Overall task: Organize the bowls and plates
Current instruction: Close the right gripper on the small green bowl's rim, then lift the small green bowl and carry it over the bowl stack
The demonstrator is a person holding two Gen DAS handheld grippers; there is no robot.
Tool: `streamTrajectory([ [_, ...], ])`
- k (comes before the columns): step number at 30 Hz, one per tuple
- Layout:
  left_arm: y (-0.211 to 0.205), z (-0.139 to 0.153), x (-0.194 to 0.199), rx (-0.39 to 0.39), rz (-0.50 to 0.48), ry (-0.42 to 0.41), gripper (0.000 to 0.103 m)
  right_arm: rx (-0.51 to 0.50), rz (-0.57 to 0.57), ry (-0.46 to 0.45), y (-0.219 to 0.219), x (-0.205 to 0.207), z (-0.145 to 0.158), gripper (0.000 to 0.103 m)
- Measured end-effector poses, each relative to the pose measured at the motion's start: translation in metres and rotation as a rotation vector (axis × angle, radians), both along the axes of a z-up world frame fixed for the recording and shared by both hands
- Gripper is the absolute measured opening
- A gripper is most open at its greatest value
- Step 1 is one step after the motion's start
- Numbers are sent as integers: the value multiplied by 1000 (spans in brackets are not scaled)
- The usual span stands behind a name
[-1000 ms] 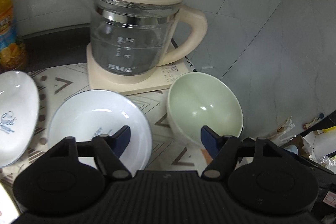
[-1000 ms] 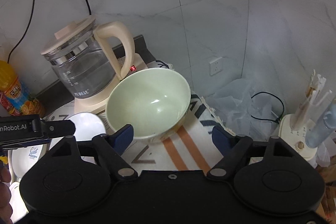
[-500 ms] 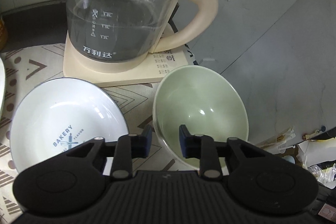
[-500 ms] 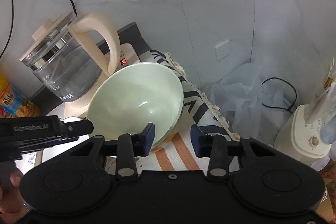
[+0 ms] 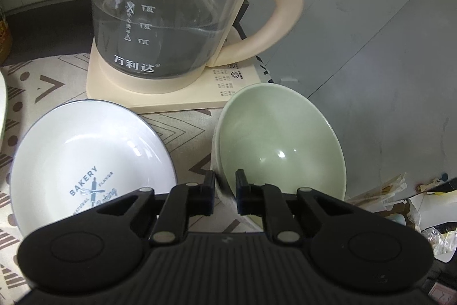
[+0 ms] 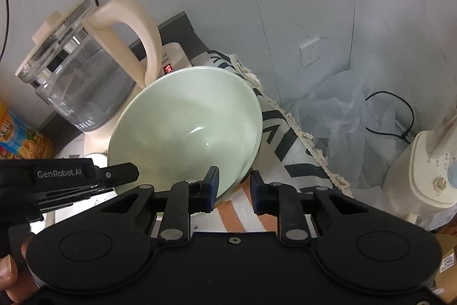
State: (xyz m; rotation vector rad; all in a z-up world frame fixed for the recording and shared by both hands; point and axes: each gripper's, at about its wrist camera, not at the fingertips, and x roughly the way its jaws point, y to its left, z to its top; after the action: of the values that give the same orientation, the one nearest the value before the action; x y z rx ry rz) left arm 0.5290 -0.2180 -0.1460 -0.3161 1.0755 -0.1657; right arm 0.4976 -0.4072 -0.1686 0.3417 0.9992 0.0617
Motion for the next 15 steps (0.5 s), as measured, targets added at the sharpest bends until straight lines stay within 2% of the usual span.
streamTrajectory([
  [15,33,43,-45,-26,-1,-81,12,-29,-8,-105,24,-43,42,22],
])
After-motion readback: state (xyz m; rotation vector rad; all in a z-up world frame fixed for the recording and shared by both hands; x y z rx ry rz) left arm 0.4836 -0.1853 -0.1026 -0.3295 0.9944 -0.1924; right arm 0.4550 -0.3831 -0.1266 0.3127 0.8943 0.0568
